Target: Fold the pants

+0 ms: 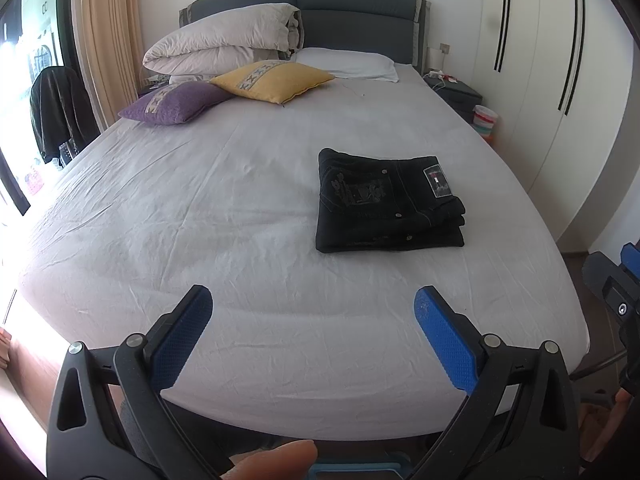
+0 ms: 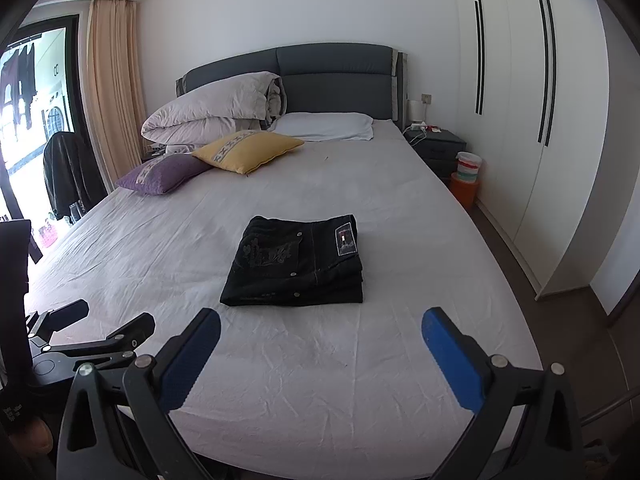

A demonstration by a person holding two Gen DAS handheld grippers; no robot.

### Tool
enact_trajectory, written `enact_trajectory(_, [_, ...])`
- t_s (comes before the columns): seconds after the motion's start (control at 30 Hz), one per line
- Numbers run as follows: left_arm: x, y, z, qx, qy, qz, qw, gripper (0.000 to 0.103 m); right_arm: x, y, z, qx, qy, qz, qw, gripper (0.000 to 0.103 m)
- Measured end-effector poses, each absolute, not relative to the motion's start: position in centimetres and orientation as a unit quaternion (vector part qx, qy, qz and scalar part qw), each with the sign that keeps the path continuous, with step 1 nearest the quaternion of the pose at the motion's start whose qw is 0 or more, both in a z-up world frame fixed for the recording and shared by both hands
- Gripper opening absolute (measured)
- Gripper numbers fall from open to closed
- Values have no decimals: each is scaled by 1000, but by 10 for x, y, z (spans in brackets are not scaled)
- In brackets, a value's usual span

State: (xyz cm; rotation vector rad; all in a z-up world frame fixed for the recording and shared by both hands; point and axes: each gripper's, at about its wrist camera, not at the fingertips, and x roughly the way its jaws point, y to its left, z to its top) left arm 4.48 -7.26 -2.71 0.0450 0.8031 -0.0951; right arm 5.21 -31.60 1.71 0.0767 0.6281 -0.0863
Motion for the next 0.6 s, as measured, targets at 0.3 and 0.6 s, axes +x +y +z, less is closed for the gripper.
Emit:
enact_trajectory(0.3, [45, -72, -28, 22, 391, -46, 919, 103, 51, -313, 11, 36, 314, -40, 948, 103])
enact_trajectory(0.6, [44, -72, -30, 22, 391, -47, 919, 103, 51, -313, 11, 36, 314, -40, 948, 103])
